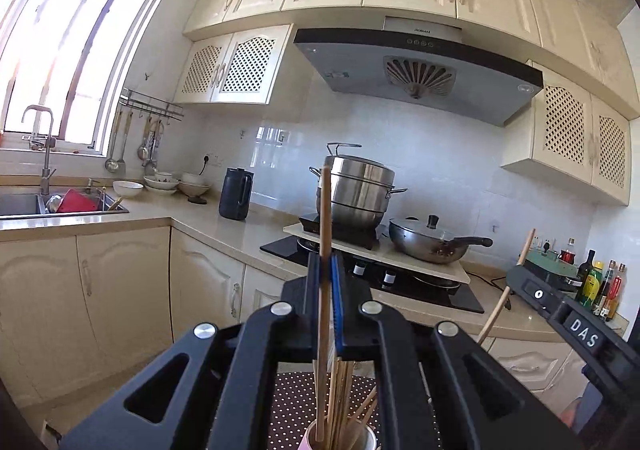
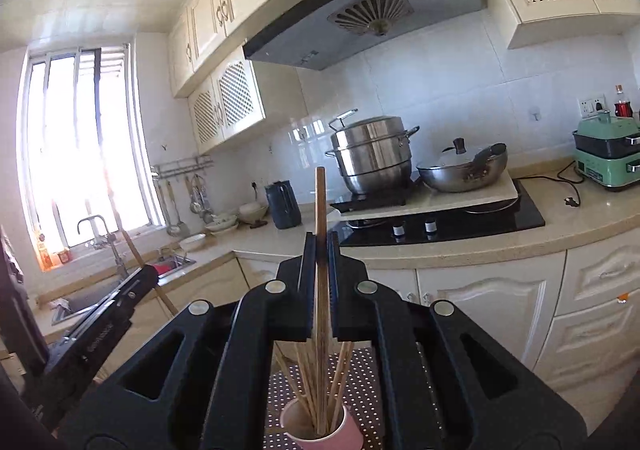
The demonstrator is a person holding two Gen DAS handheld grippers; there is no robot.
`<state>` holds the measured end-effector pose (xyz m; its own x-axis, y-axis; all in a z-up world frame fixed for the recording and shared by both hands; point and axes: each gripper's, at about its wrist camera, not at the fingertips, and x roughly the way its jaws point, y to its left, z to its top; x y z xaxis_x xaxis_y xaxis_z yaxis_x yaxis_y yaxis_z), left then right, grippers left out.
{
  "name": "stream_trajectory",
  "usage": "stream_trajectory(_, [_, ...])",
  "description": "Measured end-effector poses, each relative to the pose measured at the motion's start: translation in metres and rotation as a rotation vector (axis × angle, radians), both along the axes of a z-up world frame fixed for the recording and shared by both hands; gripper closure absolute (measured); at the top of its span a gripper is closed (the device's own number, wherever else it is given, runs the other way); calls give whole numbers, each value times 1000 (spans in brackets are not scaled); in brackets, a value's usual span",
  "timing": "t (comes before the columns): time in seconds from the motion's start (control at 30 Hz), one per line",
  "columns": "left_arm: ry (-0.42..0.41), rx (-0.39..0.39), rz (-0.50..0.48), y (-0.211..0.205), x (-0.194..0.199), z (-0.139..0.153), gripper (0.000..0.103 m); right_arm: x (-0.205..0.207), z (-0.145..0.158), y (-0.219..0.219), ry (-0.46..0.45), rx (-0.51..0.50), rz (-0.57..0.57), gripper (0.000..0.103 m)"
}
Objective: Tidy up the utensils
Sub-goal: 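Lower the chopsticks into the pink cup and open both grippers, then withdraw both open grippers from the pink cup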
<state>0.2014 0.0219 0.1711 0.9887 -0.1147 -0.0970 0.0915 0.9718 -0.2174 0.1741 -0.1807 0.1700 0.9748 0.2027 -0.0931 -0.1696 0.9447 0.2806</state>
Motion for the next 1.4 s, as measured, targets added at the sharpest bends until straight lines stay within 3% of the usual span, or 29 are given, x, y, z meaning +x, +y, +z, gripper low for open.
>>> stream_trajectory(0.53, [213, 43, -32, 4, 46, -68, 96, 54, -83, 17, 276, -96, 24, 96])
stream_trajectory(0.73, [197, 133, -13, 3, 29, -82, 93, 43, -103, 17, 318, -143, 50, 92])
stream_trajectory(0.77, [192, 151, -10, 2, 26, -82, 90, 44, -104, 17, 333, -148, 59, 87])
stream_trajectory(0.83, [186, 170, -8, 1, 19, -82, 79, 40, -106, 17, 348, -162, 61, 60])
stream_trajectory(0.87, [181, 173, -13, 1, 17, -82, 76, 35, -105, 17, 330, -165, 51, 35])
stream_trajectory(0.93, [176, 181, -19, 1, 12, -81, 75, 24, -101, 15, 296, -172, 35, 34])
stream_trajectory(1.4, [130, 217, 0, -1, -32, -73, 60, -9, -93, -6, 298, -149, 21, 28])
